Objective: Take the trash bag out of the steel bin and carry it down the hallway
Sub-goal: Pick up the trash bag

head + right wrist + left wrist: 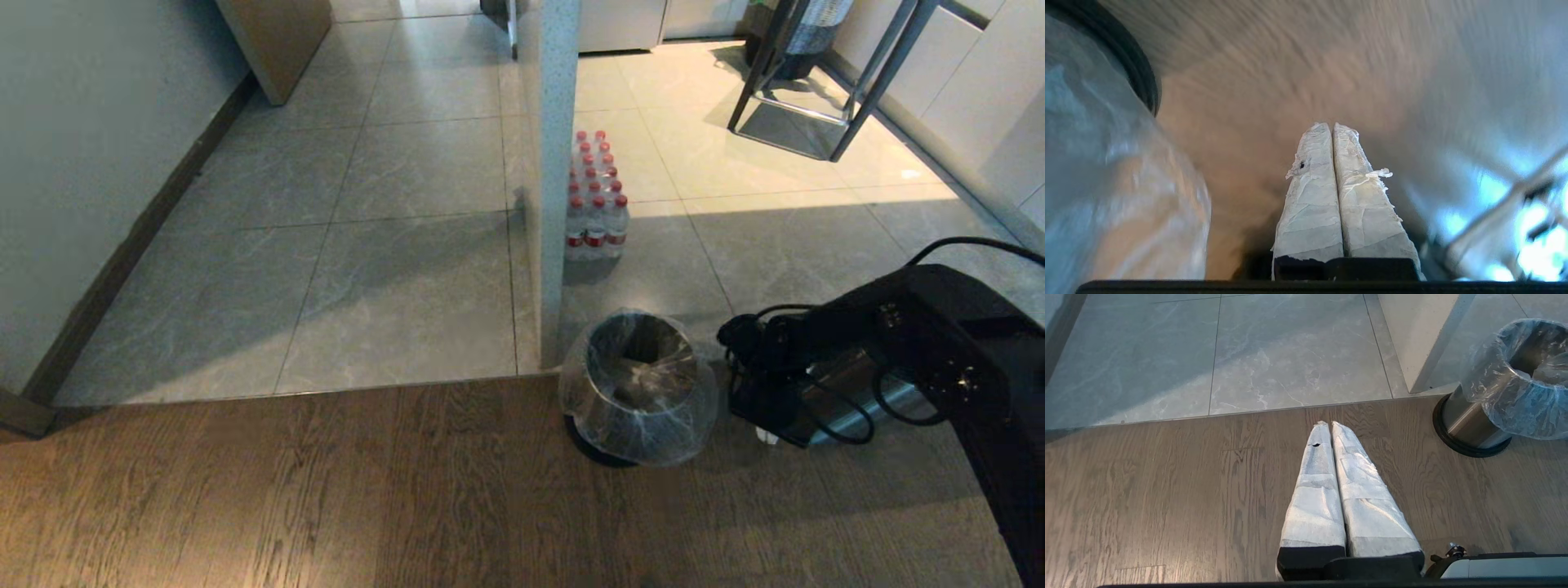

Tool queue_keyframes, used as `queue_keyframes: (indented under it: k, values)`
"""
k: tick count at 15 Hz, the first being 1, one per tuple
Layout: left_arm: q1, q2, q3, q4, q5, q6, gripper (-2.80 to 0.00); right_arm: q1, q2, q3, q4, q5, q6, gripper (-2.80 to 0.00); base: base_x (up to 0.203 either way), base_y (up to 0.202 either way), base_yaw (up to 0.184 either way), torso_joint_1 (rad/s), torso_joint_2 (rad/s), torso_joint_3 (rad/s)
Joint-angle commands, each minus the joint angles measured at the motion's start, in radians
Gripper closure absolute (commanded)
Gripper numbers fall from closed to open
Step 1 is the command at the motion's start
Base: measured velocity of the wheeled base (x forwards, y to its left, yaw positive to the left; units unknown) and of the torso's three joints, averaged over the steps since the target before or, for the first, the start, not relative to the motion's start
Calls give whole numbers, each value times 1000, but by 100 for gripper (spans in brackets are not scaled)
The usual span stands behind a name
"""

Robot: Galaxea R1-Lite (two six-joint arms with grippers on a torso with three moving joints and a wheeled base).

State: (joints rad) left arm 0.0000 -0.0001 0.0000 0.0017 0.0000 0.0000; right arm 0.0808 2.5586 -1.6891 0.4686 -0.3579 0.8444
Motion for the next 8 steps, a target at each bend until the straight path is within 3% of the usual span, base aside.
queue_keyframes:
  k: [1, 4, 8]
  values:
    - [0, 0, 0, 0, 0, 0, 0, 17, 47, 19, -51, -25, -48, 0, 0, 0, 0, 0, 0, 0]
    - [0, 0, 0, 0, 0, 0, 0, 61, 76, 23, -124, -130, -68, 0, 0, 0, 0, 0, 0, 0]
    - [0, 0, 0, 0, 0, 0, 0, 72, 99, 20, -328, -136, -76, 0, 0, 0, 0, 0, 0, 0]
